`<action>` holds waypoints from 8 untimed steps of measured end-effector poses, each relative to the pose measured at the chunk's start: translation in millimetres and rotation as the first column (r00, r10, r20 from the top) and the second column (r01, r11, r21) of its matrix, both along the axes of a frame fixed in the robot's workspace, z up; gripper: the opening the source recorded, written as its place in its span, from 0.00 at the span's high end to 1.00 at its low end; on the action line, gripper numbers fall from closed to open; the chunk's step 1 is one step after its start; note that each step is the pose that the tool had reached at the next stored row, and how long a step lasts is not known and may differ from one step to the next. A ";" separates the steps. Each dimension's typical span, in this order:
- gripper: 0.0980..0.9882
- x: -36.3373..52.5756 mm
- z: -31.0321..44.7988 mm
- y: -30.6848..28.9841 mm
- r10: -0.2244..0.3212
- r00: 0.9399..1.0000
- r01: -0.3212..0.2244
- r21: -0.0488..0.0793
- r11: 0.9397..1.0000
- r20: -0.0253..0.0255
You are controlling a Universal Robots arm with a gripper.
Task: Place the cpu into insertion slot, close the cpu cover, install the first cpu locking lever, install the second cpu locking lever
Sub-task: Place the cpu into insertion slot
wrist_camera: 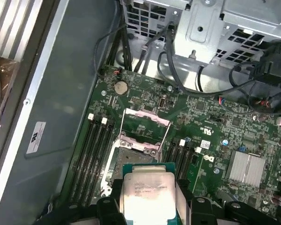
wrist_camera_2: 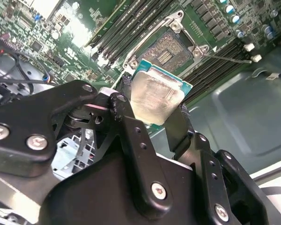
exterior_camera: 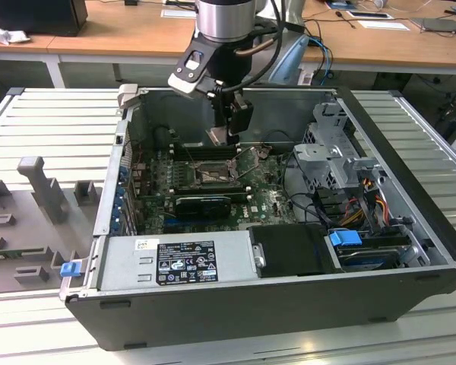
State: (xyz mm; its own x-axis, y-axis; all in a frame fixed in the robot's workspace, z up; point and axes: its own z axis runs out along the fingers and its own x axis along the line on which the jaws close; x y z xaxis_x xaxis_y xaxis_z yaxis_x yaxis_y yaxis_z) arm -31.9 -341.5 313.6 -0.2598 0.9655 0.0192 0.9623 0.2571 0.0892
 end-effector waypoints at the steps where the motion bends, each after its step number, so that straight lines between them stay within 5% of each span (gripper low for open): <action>1: 0.52 0.0 -0.2 0.0 -0.008 1.000 0.008 0.000 1.000 0.000; 8: 0.52 0.0 -3.3 0.0 -0.134 0.991 0.134 0.000 0.991 0.000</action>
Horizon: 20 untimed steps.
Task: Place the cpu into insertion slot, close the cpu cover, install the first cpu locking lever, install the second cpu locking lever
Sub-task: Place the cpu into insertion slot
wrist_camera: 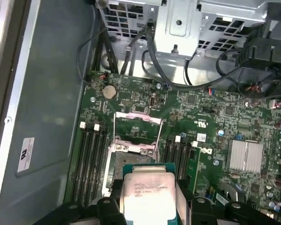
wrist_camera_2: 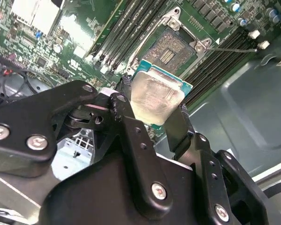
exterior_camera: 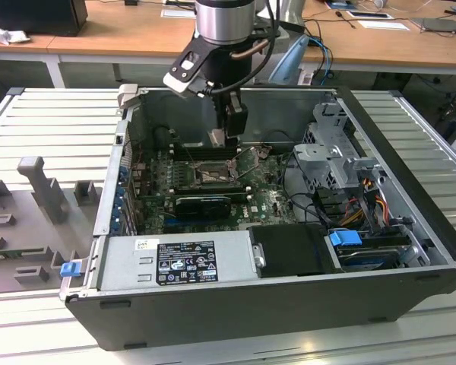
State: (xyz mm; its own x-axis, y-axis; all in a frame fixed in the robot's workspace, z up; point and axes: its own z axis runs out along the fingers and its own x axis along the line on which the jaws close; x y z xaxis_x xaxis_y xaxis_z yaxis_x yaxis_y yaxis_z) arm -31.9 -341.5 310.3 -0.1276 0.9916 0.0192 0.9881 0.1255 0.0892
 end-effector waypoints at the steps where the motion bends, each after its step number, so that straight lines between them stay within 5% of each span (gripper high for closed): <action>1: 0.52 0.0 -0.6 0.0 -0.021 1.000 0.021 0.000 1.000 0.000; 9: 0.52 0.0 -8.4 0.1 -0.146 0.989 0.146 0.000 0.989 0.000; 20: 0.52 0.0 -22.4 0.1 -0.161 0.987 0.161 0.000 0.987 0.000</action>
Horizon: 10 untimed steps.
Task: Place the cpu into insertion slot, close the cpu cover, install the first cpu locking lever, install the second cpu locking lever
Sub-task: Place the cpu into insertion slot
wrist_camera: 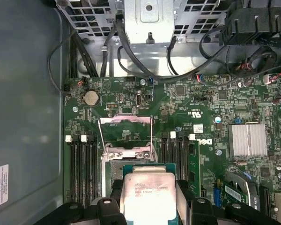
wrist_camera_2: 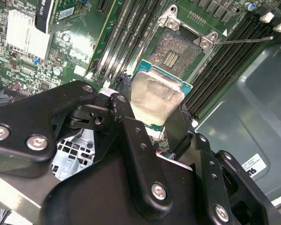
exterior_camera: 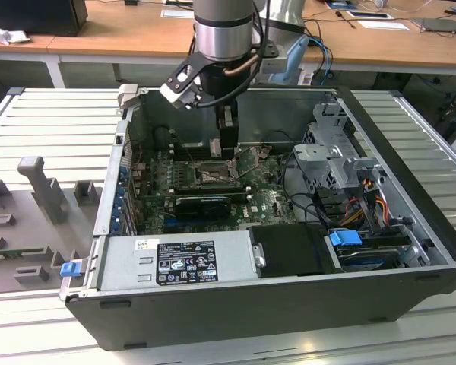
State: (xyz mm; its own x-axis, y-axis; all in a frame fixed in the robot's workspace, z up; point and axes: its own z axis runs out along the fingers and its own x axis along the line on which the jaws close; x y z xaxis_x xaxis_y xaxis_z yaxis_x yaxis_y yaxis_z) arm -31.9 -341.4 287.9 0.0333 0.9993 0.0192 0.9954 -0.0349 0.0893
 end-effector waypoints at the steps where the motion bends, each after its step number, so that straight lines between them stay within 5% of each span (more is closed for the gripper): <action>1: 0.52 0.0 -1.6 0.0 -0.001 1.000 0.001 0.000 1.000 0.000; 10: 0.52 -0.9 -23.3 2.0 -0.006 1.000 0.006 0.000 1.000 0.000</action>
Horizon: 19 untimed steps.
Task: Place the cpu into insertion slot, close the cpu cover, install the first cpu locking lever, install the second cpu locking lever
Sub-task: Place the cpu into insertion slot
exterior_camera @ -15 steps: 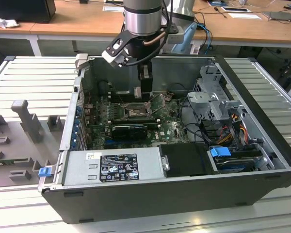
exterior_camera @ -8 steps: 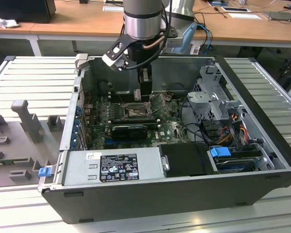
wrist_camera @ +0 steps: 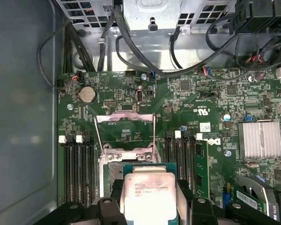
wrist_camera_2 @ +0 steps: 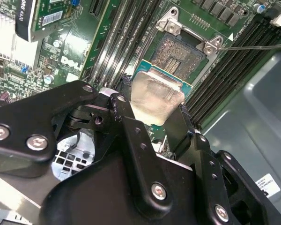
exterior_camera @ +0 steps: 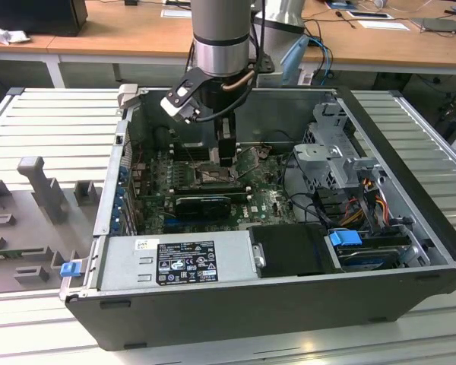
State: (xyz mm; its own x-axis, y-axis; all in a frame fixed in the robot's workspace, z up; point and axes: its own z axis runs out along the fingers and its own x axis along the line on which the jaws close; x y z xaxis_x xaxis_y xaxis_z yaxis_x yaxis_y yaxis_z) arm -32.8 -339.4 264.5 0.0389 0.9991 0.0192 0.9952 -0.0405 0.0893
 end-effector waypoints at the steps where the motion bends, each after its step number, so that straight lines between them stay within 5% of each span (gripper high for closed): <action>1: 0.52 0.0 -1.0 0.0 0.000 1.000 0.000 0.000 1.000 0.000; 12: 0.52 -0.5 -8.7 1.2 0.000 1.000 0.000 0.000 1.000 0.000; 19: 0.52 -5.2 -27.1 9.8 0.010 1.000 -0.010 0.000 1.000 0.000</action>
State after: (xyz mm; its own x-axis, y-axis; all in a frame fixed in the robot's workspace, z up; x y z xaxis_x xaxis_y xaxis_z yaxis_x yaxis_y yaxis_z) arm -38.0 -329.6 237.4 0.0288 0.9994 0.0191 0.9955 -0.0304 0.0892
